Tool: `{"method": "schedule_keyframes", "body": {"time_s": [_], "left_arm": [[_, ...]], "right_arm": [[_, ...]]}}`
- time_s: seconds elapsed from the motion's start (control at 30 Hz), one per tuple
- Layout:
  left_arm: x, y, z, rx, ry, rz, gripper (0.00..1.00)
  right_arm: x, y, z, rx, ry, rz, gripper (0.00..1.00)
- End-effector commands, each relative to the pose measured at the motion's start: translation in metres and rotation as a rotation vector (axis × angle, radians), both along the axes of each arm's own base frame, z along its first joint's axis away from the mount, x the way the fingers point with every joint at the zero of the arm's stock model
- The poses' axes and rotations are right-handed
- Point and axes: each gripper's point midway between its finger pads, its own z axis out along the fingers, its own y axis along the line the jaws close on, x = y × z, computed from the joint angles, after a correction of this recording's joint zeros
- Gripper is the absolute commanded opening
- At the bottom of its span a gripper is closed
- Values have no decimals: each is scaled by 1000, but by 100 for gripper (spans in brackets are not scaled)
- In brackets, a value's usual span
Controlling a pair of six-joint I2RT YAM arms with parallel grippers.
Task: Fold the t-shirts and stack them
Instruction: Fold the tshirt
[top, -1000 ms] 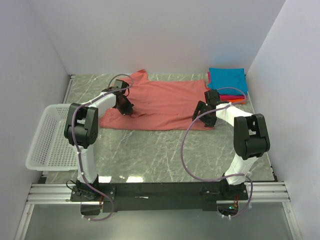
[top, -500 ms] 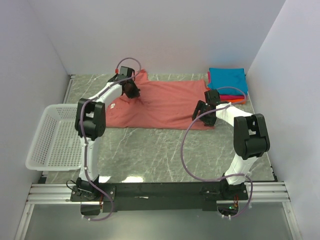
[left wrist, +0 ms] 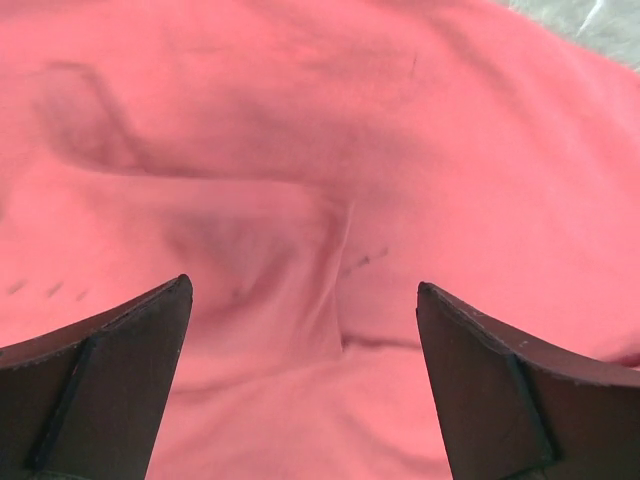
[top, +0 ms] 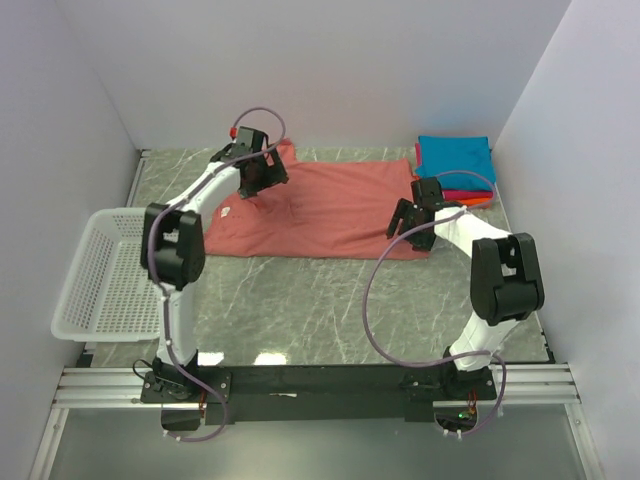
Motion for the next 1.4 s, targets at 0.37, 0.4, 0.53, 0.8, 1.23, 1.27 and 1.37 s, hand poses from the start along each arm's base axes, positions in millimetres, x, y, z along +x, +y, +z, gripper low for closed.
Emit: {"method": "schedule_keyframes", "body": {"time_s": [0.37, 0.4, 0.53, 0.8, 1.23, 1.27, 1.37], "left_arm": [[-60, 80, -24, 2, 66, 223, 99], [-61, 78, -28, -8, 72, 219, 99], [-78, 79, -54, -6, 143, 220, 99], [-159, 96, -90, 20, 328, 342, 100], [-311, 128, -88, 123, 497, 526, 99], [-315, 130, -84, 139, 492, 548, 99], [-310, 129, -61, 157, 417, 532, 99]], "right_arm": [[39, -1, 18, -35, -47, 23, 82], [37, -3, 13, -40, -26, 26, 82], [23, -7, -14, -49, 69, 58, 82], [-57, -27, -24, -102, 217, 8, 81], [-202, -22, -35, 31, 335, -95, 81], [-205, -19, -32, 43, 327, -93, 81], [-185, -14, -7, 71, 208, -72, 81]]}}
